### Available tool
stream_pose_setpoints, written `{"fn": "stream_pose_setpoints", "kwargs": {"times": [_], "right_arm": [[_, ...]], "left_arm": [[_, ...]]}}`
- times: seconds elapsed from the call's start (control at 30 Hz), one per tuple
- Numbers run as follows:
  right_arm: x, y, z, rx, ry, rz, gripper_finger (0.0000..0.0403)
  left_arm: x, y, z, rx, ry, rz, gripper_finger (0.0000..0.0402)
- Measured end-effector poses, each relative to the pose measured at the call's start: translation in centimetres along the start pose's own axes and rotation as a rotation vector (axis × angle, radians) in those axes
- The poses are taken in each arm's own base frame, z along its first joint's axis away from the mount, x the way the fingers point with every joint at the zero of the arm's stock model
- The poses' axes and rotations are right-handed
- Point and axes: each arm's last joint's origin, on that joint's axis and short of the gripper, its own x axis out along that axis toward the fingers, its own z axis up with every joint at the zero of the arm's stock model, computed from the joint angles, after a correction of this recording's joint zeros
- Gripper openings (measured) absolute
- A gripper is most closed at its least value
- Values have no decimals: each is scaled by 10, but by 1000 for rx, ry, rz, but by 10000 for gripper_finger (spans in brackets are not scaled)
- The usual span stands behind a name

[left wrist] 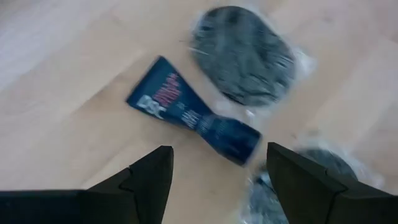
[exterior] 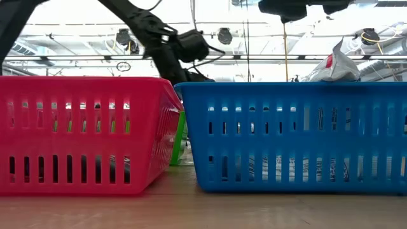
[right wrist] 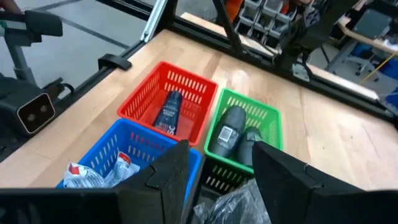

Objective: Pick & Place Travel size toiletries
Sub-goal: Put the blue shave cream into the orange bin

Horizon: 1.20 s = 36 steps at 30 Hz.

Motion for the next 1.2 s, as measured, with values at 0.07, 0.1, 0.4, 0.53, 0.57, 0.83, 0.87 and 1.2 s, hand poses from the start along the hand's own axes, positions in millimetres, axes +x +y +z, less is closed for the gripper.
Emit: {"fn": "stream_pose_setpoints", "kwargs": {"times": [0.07,0.1,0.4,0.53,0.57,0.83,0.87,1.2], "right_arm": [[0,0,-1,1,15,2,164],[0,0,-2,0,22,3,165],[0,1,-4,32,42,9,166],[0,1,-4,28,42,10,166],[0,1,-4,27,42,10,166],[0,1,-4,31,41,10,167],[0,1,-4,32,41,10,167],[0,1,-4,32,41,10,167]], "left_arm": [[5,1,11,-38,39,34,261],[8,0,16,-45,50,48,265],[41,1,29,-73,139,118,292],[51,10,22,-96,205,167,293],[53,13,21,-106,213,188,291],[52,23,20,-36,259,228,272],[53,23,20,-13,259,223,269],[52,13,16,112,269,197,210]]}}
